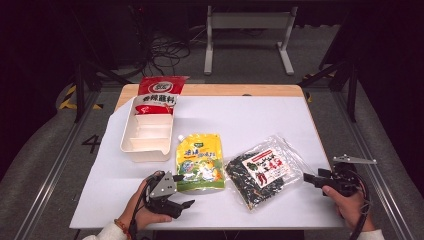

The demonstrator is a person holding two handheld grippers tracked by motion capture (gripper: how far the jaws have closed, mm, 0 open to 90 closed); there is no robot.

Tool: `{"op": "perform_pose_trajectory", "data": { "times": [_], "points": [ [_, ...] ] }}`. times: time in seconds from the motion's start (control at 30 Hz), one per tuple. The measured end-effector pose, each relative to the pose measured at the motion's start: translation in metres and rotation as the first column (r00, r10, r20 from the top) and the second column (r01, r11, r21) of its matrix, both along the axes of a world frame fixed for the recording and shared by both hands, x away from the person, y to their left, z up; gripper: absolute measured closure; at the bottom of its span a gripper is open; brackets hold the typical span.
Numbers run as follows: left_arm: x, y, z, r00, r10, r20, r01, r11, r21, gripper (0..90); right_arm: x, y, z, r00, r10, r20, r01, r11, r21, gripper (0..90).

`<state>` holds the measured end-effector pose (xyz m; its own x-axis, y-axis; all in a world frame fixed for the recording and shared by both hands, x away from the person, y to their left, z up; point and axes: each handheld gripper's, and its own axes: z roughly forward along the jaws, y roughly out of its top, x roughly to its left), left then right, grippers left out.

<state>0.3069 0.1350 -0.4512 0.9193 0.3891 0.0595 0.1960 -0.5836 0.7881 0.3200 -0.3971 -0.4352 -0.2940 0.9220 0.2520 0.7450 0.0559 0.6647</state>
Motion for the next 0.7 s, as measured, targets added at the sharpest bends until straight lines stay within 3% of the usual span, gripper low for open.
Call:
{"op": "perform_pose_trajectory", "data": {
  "times": [0.17, 0.23, 0.27, 0.33, 0.43, 0.53, 0.57, 0.63, 0.7],
  "points": [
    [0.001, 0.000, -0.001, 1.0000, 0.001, -0.006, -0.001, 1.0000, 0.000, 19.0, -0.009, -0.005, 0.006, 0.9998, 0.015, -0.016, -0.014, 1.000, 0.025, 34.6],
    [0.000, -0.001, 0.000, 1.0000, -0.004, -0.004, 0.004, 1.0000, 0.002, 19.0, -0.012, -0.001, 0.005, 0.9981, 0.050, -0.035, -0.049, 0.998, 0.047, 37.1],
    [-0.001, -0.001, 0.000, 1.0000, -0.008, -0.001, 0.008, 1.0000, 0.004, 19.0, -0.013, 0.004, 0.003, 0.9959, 0.067, -0.061, -0.066, 0.998, 0.017, 36.7],
    [-0.001, -0.002, 0.000, 0.9999, -0.011, -0.006, 0.011, 0.9999, -0.001, 19.0, -0.013, 0.006, 0.002, 0.9956, 0.066, -0.066, -0.066, 0.998, 0.004, 35.2],
    [0.000, -0.004, 0.000, 0.9998, -0.019, -0.005, 0.019, 0.9998, 0.005, 19.0, -0.010, 0.008, 0.001, 0.9951, 0.070, -0.071, -0.069, 0.998, 0.010, 32.0],
    [0.001, -0.007, 0.000, 0.9995, -0.030, -0.013, 0.030, 0.9996, -0.002, 19.0, -0.005, 0.008, 0.000, 0.9978, 0.036, -0.055, -0.033, 0.997, 0.064, 27.3],
    [0.001, -0.008, 0.000, 0.9993, -0.035, -0.013, 0.035, 0.9994, -0.001, 19.0, 0.001, 0.010, -0.003, 0.9983, 0.049, -0.032, -0.046, 0.996, 0.071, 26.3],
    [0.001, -0.012, 0.000, 0.9989, -0.044, -0.015, 0.044, 0.9990, 0.003, 19.0, 0.010, 0.012, -0.007, 0.9980, 0.058, -0.025, -0.056, 0.996, 0.076, 30.9],
    [0.002, -0.016, 0.000, 0.9986, -0.050, -0.019, 0.050, 0.9987, 0.004, 19.0, 0.019, 0.010, -0.009, 0.9983, 0.058, -0.010, -0.056, 0.989, 0.137, 32.1]
  ]
}}
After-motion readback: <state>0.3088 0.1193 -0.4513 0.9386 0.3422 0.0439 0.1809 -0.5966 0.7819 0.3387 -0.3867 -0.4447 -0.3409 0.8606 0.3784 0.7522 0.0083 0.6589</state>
